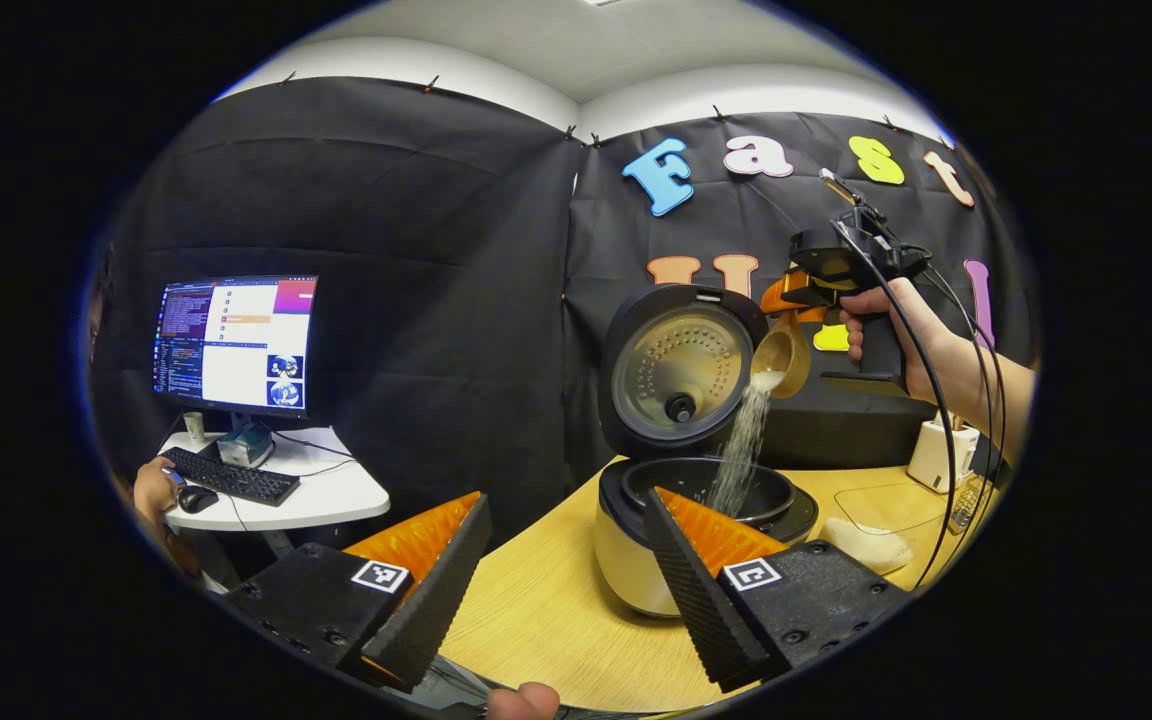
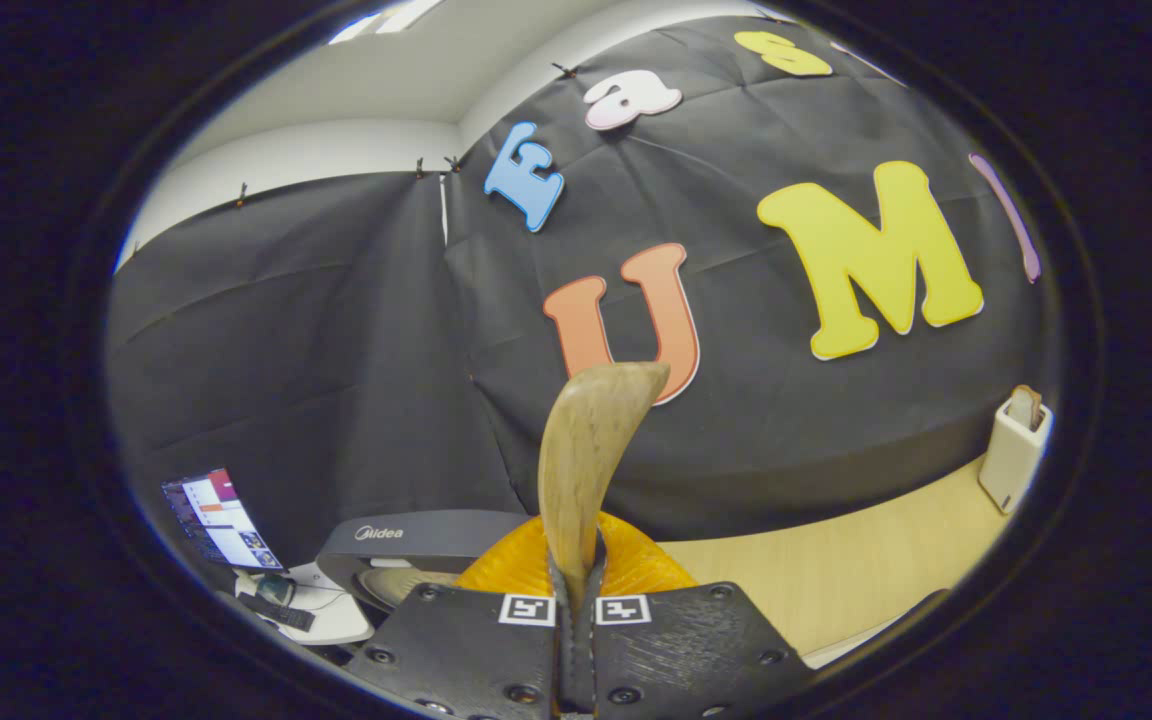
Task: Close the left gripper, press the button to open the rice cooker; take a wooden spoon from the chopstick holder with the right hand, scoop a spoonful of rice and pour it into the rice cooker, then put the wooden spoon back into the chopstick holder.
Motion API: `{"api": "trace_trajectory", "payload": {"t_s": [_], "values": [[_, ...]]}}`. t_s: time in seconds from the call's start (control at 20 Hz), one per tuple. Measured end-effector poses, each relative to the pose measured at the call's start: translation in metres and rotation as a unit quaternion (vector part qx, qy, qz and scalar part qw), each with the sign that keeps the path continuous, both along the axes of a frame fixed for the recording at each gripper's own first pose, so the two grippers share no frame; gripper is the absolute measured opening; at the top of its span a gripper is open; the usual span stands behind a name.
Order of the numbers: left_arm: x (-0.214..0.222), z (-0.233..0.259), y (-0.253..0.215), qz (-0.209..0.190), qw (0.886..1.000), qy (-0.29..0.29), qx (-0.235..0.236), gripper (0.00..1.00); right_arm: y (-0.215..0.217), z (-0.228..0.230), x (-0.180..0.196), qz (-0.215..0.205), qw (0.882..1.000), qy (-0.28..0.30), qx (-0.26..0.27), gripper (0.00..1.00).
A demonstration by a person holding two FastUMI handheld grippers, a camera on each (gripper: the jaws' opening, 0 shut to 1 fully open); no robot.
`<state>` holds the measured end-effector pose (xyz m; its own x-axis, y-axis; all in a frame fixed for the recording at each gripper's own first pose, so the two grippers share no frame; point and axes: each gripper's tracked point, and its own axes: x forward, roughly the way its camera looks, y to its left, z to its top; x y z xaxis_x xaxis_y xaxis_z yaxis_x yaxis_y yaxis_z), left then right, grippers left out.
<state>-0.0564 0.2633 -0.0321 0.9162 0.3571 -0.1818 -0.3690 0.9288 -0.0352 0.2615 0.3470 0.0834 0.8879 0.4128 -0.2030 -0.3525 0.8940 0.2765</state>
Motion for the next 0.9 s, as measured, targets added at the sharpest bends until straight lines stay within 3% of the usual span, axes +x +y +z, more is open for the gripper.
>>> {"api": "trace_trajectory", "payload": {"t_s": [0.9], "values": [[-0.005, 0.008, 0.002, 0.001, 1.0, -0.017, 0.003, 0.98, 0.009, 0.0, -0.027, 0.003, 0.994, -0.102, -0.042, 0.0]]}}
